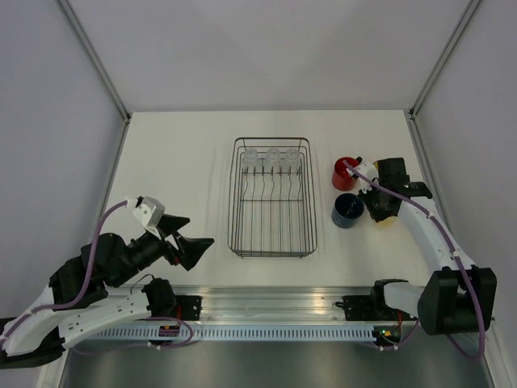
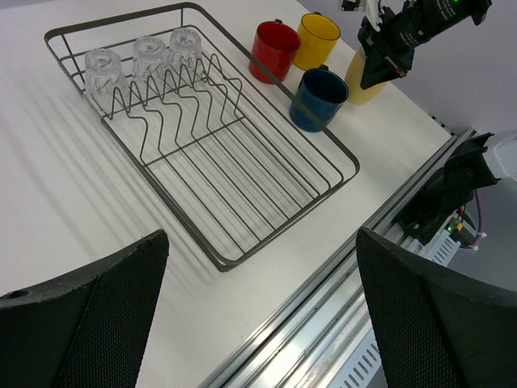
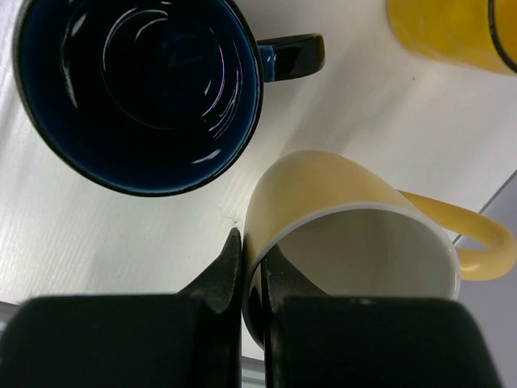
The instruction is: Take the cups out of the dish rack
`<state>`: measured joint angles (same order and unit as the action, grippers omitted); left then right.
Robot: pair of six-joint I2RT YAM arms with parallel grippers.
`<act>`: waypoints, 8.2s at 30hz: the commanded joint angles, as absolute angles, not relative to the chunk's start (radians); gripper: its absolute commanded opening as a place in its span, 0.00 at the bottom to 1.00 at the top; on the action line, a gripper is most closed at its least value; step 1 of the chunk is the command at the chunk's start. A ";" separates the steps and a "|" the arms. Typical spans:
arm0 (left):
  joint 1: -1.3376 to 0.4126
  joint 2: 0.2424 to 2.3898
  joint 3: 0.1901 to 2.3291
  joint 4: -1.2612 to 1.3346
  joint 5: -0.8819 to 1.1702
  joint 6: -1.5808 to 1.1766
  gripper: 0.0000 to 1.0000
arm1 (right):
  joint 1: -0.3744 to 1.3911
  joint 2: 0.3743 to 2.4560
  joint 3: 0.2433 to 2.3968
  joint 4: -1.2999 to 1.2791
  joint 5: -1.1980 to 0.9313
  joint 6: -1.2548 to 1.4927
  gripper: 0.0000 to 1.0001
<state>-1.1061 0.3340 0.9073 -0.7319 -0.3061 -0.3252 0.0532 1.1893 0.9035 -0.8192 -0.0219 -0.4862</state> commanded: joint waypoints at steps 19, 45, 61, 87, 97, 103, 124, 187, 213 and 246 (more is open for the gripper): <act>-1.104 0.195 0.862 -0.712 -0.298 -0.268 1.00 | -0.129 1.457 1.025 -0.739 -0.288 -0.566 0.02; -1.104 0.164 0.857 -0.710 -0.304 -0.267 1.00 | -0.129 1.370 1.086 -0.834 -0.195 -0.543 0.32; -1.100 0.369 0.923 -0.729 -0.477 -0.344 1.00 | -0.114 1.036 1.172 -0.669 -0.515 -0.220 0.98; -0.462 0.489 0.867 -0.681 -0.403 -0.334 1.00 | 0.292 1.242 1.337 -0.479 0.073 0.413 0.98; -0.459 0.482 0.857 -0.686 -0.407 -0.328 1.00 | 0.517 1.670 1.639 -0.612 0.380 0.379 0.94; -0.459 0.488 0.856 -0.683 -0.384 -0.325 1.00 | 0.522 1.882 1.781 -0.653 0.368 0.354 0.92; -0.459 0.488 0.854 -0.683 -0.345 -0.319 1.00 | 0.519 2.152 1.918 -0.672 0.367 0.356 0.75; -0.459 0.531 0.784 -0.318 0.244 -0.546 1.00 | 0.614 1.507 1.455 -0.247 -0.257 0.403 0.24; -0.460 0.477 0.474 0.609 0.554 -0.911 0.51 | 0.796 1.304 1.066 0.479 -0.673 0.727 0.23; -0.459 0.764 0.914 -0.382 -0.199 -0.519 0.02 | 0.818 1.051 1.017 -0.121 0.069 0.374 0.98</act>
<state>-0.4610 0.6662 0.8299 -0.1993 0.0120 -0.5953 0.8146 1.0897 0.9974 -0.0113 -0.0341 0.4438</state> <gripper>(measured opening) 0.061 0.978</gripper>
